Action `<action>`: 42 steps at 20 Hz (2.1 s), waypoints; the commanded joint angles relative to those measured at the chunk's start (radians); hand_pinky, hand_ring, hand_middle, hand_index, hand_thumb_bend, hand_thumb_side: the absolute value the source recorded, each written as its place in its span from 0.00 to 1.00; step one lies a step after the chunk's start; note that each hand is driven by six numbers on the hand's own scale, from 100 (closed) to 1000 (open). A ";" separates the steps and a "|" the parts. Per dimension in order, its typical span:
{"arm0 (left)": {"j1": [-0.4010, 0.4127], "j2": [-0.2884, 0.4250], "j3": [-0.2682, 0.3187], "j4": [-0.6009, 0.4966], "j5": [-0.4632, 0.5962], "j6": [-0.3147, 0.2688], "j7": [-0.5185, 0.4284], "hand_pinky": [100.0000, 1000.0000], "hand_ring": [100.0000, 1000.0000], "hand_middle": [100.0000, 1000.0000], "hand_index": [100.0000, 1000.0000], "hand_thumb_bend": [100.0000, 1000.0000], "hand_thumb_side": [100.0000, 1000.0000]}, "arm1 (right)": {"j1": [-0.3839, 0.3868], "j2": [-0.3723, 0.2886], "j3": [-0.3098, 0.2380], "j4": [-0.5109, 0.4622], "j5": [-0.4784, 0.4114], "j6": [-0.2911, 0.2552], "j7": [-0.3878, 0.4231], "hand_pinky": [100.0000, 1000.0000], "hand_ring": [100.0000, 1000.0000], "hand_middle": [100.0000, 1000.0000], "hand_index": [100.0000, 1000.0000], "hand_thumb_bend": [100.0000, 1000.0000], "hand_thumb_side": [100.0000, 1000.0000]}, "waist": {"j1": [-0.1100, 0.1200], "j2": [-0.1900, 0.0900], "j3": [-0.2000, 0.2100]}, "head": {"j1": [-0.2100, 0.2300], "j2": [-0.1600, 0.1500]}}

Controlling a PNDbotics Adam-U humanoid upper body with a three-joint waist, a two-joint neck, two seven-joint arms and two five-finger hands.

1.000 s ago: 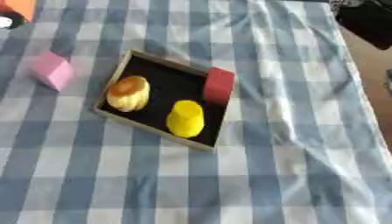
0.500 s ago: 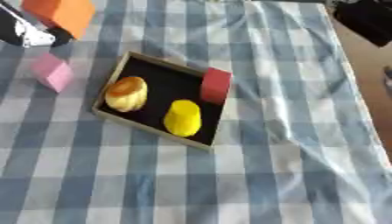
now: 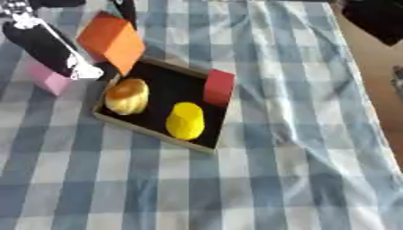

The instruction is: Pick up objects on the table and place them in the box.

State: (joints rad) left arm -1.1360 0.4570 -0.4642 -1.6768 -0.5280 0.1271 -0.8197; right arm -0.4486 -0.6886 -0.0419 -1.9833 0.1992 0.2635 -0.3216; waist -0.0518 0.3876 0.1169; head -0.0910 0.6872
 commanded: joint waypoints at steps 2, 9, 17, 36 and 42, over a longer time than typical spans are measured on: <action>-0.036 -0.052 0.002 0.069 -0.033 -0.007 0.035 0.85 0.76 0.66 0.55 0.20 0.06 | -0.017 -0.011 -0.003 -0.017 -0.003 -0.002 0.002 0.78 0.72 0.50 0.67 0.13 0.27 | 0.015 -0.036 -0.008 | 0.002 0.004; -0.051 -0.124 0.020 0.201 -0.121 -0.034 0.103 0.85 0.76 0.65 0.55 0.22 0.09 | -0.022 -0.004 -0.001 -0.017 -0.006 -0.003 0.003 0.78 0.72 0.50 0.67 0.13 0.27 | 0.022 -0.027 -0.020 | -0.001 0.001; -0.040 -0.171 0.038 0.316 -0.181 -0.046 0.146 0.85 0.76 0.66 0.56 0.22 0.12 | -0.026 0.005 -0.001 -0.017 -0.010 -0.005 0.002 0.78 0.72 0.50 0.67 0.13 0.27 | 0.020 -0.017 -0.030 | -0.001 -0.005; -0.013 -0.224 0.007 0.430 -0.284 -0.101 0.114 0.95 0.89 0.82 0.85 0.43 0.26 | -0.025 0.013 -0.006 -0.017 -0.017 0.002 -0.009 0.78 0.72 0.50 0.67 0.13 0.28 | 0.015 -0.009 -0.032 | 0.001 -0.007; -0.012 -0.209 0.015 0.380 -0.295 -0.142 0.091 0.98 0.93 0.89 0.95 0.54 0.39 | -0.021 0.011 -0.007 -0.017 -0.017 0.003 -0.010 0.78 0.72 0.50 0.67 0.13 0.28 | 0.012 -0.014 -0.026 | -0.004 -0.005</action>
State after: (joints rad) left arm -1.1293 0.2303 -0.4587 -1.2666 -0.8186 -0.0050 -0.7262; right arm -0.4641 -0.6560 -0.0368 -1.9833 0.1856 0.2660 -0.3276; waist -0.0446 0.3890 0.0922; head -0.0921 0.6856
